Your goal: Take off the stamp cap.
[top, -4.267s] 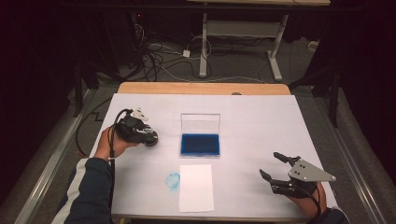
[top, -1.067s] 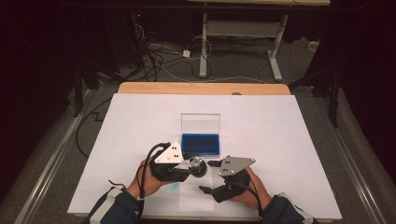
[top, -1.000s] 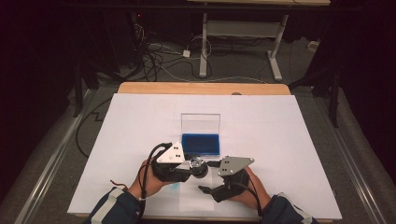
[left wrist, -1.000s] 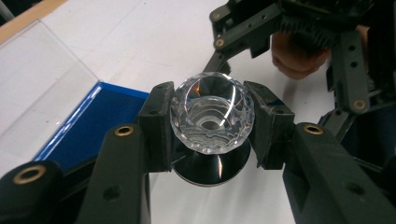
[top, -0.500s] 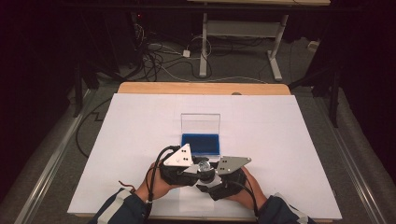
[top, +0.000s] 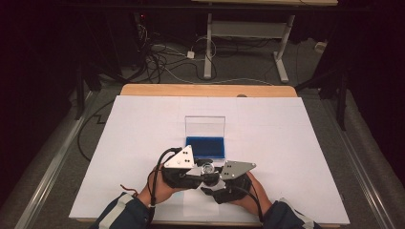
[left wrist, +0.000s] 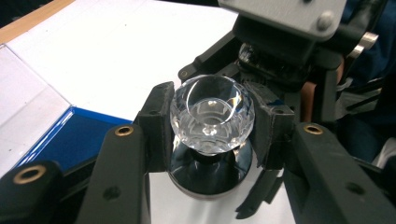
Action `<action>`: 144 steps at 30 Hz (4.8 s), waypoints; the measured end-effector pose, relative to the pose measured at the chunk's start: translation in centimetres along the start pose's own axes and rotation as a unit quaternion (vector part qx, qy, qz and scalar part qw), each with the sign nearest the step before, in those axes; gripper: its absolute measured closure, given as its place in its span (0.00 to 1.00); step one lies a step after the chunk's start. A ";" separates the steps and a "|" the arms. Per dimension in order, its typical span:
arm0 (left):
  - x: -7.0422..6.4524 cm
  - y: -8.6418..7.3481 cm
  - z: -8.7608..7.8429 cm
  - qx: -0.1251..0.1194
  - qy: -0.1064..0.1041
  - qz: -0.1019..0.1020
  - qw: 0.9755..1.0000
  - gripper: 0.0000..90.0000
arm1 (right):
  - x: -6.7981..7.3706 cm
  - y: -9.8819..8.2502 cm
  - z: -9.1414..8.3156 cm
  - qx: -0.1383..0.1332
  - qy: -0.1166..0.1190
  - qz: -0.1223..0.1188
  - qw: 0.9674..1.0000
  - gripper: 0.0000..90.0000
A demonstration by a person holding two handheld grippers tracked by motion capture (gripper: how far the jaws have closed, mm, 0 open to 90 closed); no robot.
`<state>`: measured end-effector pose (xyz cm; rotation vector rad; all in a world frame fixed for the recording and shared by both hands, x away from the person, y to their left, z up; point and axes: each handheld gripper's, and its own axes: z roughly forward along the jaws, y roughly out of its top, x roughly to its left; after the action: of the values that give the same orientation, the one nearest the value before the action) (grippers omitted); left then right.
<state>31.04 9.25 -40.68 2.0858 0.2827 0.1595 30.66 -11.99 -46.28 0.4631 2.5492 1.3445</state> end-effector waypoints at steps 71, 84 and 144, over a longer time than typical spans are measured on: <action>2.4 -0.9 -3.7 0.002 0.088 -0.008 0.996 0.60 | -2.8 -1.7 -9.8 -0.014 -0.127 -0.017 0.992 0.43; 3.0 -1.0 -3.9 0.006 0.097 -0.010 0.995 0.60 | -3.1 -3.1 -12.0 -0.015 -0.153 0.000 0.988 0.43; 8.8 0.9 -1.4 0.031 0.110 -0.040 0.993 0.60 | -3.8 -4.8 -12.9 -0.009 -0.150 0.010 0.989 0.43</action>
<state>39.37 12.31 -39.16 2.1166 0.5089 0.3384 29.02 -25.77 -42.85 0.6368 2.2908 1.2004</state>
